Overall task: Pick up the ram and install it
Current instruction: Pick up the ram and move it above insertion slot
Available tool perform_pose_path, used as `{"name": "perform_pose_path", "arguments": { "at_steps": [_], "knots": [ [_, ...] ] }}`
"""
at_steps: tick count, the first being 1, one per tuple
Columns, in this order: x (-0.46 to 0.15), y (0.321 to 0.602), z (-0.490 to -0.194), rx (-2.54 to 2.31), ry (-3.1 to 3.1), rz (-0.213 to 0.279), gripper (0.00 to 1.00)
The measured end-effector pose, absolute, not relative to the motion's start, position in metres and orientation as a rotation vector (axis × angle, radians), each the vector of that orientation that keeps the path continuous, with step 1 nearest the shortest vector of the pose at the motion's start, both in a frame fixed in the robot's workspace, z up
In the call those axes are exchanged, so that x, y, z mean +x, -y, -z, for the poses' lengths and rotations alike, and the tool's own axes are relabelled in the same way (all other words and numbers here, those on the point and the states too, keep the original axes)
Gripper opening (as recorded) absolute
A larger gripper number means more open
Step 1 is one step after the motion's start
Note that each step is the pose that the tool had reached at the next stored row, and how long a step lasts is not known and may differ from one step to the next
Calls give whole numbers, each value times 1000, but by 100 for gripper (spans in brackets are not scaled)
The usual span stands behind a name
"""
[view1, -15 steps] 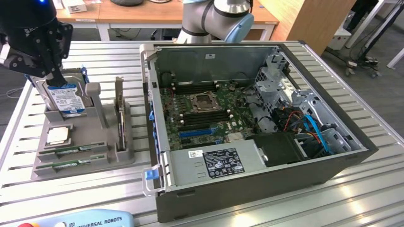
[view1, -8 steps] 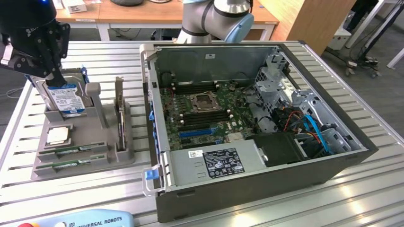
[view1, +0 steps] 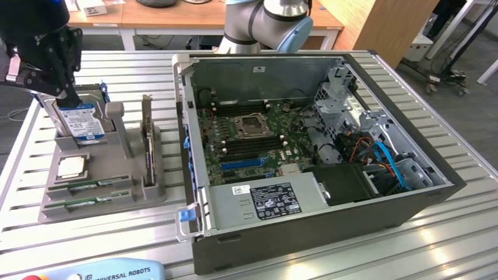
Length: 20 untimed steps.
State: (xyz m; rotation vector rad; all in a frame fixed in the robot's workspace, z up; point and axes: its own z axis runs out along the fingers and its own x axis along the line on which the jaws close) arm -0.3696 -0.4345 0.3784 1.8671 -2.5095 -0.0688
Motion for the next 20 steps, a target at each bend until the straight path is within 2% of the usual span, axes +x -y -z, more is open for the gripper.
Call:
{"name": "perform_pose_path", "arguments": {
  "at_steps": [20],
  "knots": [
    [-370, 435, -378, 2146, 2267, 64, 10]
  ]
}}
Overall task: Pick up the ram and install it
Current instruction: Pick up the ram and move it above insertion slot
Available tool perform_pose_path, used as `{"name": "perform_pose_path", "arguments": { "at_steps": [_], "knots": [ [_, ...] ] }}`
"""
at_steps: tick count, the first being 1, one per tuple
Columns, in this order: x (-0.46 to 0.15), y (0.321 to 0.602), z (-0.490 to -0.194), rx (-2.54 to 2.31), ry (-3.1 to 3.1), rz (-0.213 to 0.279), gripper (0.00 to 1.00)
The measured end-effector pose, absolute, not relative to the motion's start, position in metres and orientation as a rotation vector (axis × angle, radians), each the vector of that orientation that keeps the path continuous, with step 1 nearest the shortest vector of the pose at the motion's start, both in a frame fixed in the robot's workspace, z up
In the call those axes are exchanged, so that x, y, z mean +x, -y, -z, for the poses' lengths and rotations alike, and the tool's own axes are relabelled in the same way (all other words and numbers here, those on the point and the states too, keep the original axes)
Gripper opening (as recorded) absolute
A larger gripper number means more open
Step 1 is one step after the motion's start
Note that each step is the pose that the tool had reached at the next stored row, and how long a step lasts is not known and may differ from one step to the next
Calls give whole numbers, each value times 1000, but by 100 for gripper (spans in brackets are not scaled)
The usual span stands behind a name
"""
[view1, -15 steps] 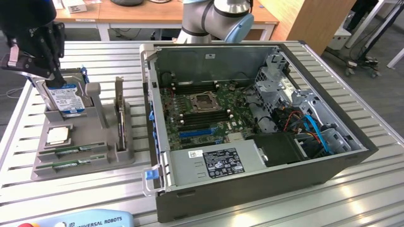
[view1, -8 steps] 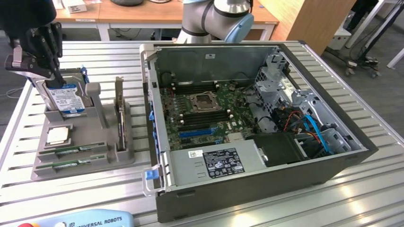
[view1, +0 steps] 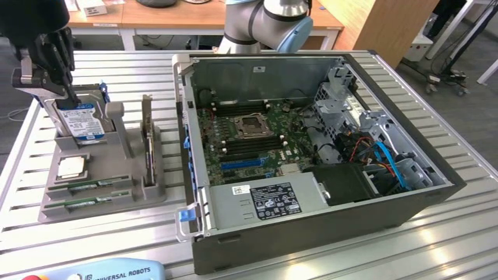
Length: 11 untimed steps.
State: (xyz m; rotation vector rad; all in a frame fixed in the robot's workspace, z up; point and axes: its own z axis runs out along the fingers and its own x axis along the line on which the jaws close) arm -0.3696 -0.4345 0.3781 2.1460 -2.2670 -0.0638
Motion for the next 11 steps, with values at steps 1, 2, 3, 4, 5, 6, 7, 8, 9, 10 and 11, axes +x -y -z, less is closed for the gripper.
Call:
{"name": "perform_pose_path", "arguments": {
  "at_steps": [1, 2, 3, 4, 5, 6, 7, 8, 9, 10, 11],
  "knots": [
    [-370, 435, -378, 2146, 2267, 64, 10],
    [-370, 435, -378, 2146, 2267, 64, 10],
    [-370, 435, -378, 2146, 2267, 64, 10],
    [-370, 435, -378, 2146, 2267, 64, 10],
    [-370, 435, -378, 2146, 2267, 64, 10],
    [-370, 434, -378, 2146, 2267, 64, 10],
    [-370, 434, -377, 2146, 2267, 64, 10],
    [-370, 434, -377, 2146, 2267, 63, 10],
    [-370, 435, -377, 2146, 2267, 63, 10],
    [-370, 435, -377, 2146, 2267, 64, 10],
    [-370, 435, -377, 2146, 2267, 64, 10]
  ]
}}
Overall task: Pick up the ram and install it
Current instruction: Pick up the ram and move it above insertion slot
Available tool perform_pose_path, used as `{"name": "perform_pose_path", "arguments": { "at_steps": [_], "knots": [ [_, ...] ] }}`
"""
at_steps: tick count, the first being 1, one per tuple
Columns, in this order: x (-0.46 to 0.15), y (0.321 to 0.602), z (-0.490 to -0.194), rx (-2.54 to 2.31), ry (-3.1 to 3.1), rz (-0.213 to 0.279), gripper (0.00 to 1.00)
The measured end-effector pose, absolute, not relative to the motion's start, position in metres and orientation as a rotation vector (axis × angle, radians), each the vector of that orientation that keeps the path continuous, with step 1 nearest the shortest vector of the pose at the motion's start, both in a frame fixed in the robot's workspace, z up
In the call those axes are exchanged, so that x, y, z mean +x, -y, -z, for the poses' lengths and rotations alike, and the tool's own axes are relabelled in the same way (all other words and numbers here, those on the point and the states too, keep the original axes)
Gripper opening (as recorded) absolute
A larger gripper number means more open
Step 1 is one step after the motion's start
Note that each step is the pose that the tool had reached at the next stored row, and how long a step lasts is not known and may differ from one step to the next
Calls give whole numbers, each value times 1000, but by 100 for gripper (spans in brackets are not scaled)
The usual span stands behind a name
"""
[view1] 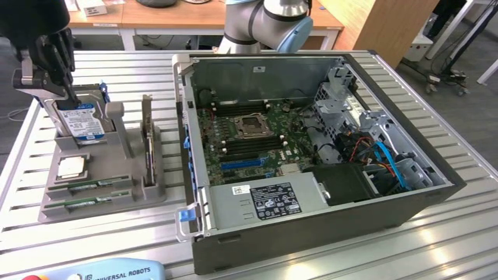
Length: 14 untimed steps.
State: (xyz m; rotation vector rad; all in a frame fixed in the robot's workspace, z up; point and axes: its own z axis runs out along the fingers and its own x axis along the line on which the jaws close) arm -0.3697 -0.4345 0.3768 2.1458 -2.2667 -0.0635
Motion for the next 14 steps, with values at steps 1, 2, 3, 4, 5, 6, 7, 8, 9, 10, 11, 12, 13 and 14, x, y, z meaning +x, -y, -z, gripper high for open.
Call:
{"name": "perform_pose_path", "arguments": {
  "at_steps": [1, 2, 3, 4, 5, 6, 7, 8, 9, 10, 11, 12, 13, 14],
  "knots": [
    [-370, 435, -377, 2146, 2267, 63, 10],
    [-370, 435, -377, 2146, 2267, 63, 10],
    [-370, 435, -377, 2146, 2267, 63, 10],
    [-370, 435, -377, 2146, 2267, 64, 10],
    [-370, 435, -377, 2146, 2267, 64, 10],
    [-370, 435, -377, 2146, 2267, 63, 10],
    [-370, 435, -377, 2146, 2267, 63, 10],
    [-370, 435, -377, 2146, 2267, 64, 10],
    [-370, 435, -377, 2146, 2267, 64, 10],
    [-370, 435, -377, 2146, 2267, 63, 10],
    [-370, 435, -377, 2146, 2267, 63, 10],
    [-370, 435, -377, 2146, 2267, 64, 11],
    [-370, 435, -377, 2146, 2267, 64, 11],
    [-370, 435, -377, 2146, 2267, 64, 16]
  ]
}}
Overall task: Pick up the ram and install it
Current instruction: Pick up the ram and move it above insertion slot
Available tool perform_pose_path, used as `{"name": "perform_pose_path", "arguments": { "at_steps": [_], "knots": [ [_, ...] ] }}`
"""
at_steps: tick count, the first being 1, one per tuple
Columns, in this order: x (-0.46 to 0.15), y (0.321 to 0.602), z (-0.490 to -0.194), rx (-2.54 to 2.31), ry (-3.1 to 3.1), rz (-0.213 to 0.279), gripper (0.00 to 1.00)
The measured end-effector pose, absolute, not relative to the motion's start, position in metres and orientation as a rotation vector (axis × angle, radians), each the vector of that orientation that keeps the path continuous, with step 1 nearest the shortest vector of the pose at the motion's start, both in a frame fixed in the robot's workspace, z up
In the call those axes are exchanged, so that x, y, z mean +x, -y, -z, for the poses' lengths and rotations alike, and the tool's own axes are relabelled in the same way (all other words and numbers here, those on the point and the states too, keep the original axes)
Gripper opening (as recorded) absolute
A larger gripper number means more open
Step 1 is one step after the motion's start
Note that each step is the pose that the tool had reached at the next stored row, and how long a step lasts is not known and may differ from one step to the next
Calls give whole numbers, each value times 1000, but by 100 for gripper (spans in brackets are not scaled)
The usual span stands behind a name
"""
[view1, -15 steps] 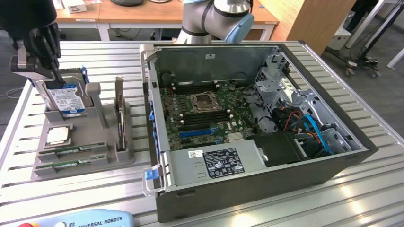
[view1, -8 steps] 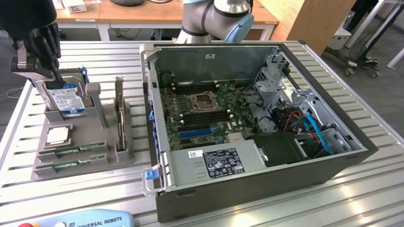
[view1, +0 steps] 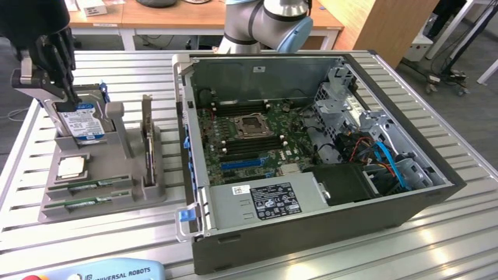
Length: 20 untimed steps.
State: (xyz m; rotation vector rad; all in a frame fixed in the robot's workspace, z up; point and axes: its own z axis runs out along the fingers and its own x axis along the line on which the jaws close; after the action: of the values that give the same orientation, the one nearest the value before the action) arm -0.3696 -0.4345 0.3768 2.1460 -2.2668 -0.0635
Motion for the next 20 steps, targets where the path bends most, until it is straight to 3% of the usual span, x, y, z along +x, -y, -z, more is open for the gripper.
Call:
{"name": "perform_pose_path", "arguments": {
  "at_steps": [4, 20],
  "knots": [
    [-370, 435, -377, 2146, 2267, 64, 36],
    [-370, 435, -361, 2146, 2267, 63, 36]
  ]
}}
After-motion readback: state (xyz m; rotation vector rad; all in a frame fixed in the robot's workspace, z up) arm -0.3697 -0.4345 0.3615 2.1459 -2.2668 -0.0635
